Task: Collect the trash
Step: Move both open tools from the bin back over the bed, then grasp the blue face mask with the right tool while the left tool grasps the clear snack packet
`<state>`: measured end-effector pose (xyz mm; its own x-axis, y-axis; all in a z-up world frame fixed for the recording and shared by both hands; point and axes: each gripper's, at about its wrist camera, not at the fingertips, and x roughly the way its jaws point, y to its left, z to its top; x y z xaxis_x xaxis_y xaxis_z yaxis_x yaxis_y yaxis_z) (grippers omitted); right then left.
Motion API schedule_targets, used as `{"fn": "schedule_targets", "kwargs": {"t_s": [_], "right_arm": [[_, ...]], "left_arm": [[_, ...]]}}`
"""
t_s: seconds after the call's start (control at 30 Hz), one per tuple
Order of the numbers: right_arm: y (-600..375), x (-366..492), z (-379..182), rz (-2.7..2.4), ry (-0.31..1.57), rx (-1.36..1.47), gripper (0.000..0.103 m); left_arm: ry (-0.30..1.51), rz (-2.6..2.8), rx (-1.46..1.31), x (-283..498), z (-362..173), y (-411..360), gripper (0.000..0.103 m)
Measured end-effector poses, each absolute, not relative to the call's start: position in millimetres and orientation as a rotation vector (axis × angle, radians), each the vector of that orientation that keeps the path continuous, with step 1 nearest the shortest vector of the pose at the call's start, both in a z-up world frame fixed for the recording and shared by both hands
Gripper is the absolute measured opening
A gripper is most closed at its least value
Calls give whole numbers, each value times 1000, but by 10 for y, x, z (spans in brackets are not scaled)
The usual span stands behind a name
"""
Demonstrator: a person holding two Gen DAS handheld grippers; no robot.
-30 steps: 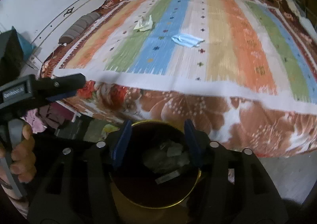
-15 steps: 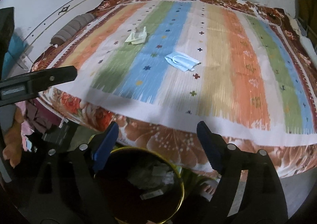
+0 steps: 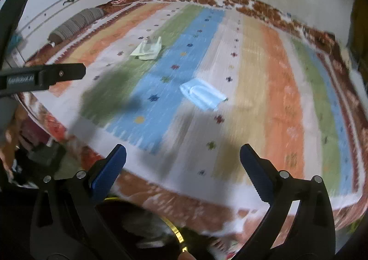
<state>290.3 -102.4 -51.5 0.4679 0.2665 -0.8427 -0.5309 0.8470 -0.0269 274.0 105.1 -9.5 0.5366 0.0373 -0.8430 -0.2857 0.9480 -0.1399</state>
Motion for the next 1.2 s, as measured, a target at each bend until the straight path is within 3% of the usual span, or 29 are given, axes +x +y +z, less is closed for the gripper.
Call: {"fn": "schedule_targets", "kwargs": {"t_s": [1.2], "right_arm": [[-503,4161,-1495,453,999,-534,94]], "left_arm": [[1007,301,-227,4292,-804,1525,97]]}}
